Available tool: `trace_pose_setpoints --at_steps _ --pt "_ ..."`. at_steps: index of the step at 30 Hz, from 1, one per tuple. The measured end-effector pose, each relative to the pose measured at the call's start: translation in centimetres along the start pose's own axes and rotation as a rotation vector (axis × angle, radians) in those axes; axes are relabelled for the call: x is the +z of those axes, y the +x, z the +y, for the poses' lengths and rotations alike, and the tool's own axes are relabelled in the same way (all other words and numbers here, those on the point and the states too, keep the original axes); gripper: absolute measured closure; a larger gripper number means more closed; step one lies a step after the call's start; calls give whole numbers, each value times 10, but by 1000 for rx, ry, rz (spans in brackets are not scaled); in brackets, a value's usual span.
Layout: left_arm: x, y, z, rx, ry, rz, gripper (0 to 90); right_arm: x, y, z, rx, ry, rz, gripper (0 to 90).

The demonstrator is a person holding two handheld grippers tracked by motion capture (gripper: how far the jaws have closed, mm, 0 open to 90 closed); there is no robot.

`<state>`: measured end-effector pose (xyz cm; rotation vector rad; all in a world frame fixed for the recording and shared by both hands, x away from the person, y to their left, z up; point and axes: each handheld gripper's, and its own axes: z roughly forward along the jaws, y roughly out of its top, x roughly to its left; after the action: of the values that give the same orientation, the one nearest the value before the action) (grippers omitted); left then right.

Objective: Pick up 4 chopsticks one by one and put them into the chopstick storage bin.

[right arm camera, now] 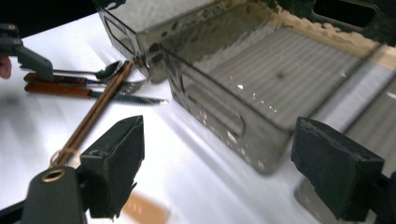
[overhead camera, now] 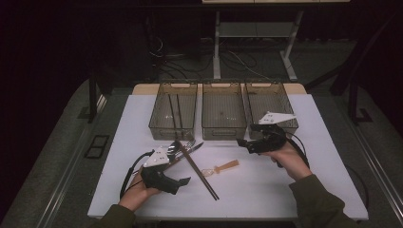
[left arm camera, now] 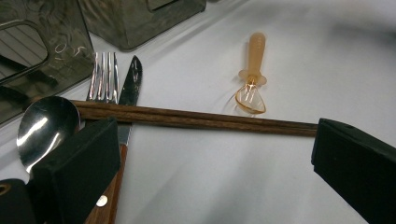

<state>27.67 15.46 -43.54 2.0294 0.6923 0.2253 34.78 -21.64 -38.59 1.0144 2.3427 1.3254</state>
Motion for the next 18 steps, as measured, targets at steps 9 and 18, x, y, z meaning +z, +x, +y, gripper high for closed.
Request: trace_pose_setpoints --at_steps 9,18 --pt "0 0 1 7 4 8 8 -27 -5 -37 31 -17 -26 176" --pt "-1 1 1 -12 12 -9 9 -46 -2 -69 42 -12 -38 176"
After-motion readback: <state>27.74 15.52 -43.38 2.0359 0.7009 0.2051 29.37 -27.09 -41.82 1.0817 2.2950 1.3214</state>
